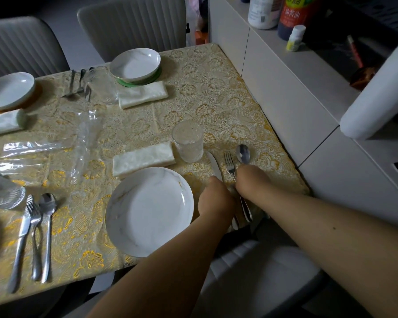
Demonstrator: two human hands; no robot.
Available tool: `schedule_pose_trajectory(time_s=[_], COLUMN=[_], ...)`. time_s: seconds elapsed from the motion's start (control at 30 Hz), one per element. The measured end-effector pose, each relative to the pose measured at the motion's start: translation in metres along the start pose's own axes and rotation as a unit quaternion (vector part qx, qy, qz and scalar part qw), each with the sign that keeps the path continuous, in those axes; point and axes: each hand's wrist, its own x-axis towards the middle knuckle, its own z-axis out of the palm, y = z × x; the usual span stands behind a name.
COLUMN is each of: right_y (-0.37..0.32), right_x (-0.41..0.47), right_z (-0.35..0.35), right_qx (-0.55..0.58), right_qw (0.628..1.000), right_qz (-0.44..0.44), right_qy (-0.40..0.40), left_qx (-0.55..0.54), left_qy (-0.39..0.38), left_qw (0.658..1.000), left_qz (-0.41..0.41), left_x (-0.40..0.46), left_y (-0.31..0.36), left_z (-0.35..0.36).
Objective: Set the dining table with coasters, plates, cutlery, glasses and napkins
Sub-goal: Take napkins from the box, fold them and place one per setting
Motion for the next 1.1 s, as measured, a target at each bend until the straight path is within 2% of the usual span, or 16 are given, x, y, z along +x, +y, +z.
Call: schedule_pose_trajectory(time_s=[0.1,0.17,0.23,0.33,0.47,0.5,0.67,0.83,1.1], right_y=[-0.002,-0.005,-0.015,-0.037,-0.071,-0.078,-0.106,-0.148,-0.234], right_x=[-0.001,-0.002,-0.005,-0.007,-0.011,-0.013,-0.027,-0.045,-0.108], right_z=[-0.004,-0.007,-0.01,-0.011,0.0,0.002,-0.001,-0.005,-0.01], right_qx=[0.03,0.051,0.067,0.089,0.078,0.08,0.093,0.118,0.221], right_qw=[0.998,0.993,0.989,0.991,0.991,0.991,0.986,0.975,0.95], right_qz=[0.0,-0.014,-0.051,-0.088,-0.099,-0.099,-0.13,-0.176,-0.213], right_qy=[0.061,0.108,0.122,0.056,-0.05,-0.052,0.044,0.062,0.061], left_qx=[-0.008,0.0,0.023,0.023,0.007,0.003,-0.011,-0.023,-0.051], left_qy=[0.011,0.04,0.086,0.162,0.214,0.219,0.221,0.195,0.232], left_qw=[1.0,0.999,0.995,0.986,0.977,0.975,0.973,0.977,0.969], left_qz=[0.01,0.031,0.048,0.037,-0.01,-0.021,-0.066,-0.079,-0.064], left_x=[-0.002,-0.006,-0.011,-0.01,-0.007,-0.008,-0.013,-0.024,-0.075], left_y=[-0.003,-0.006,-0.011,-0.028,-0.07,-0.08,-0.113,-0.128,-0.183], left_z=[-0.002,-0.007,-0.019,-0.043,-0.079,-0.087,-0.111,-0.132,-0.18])
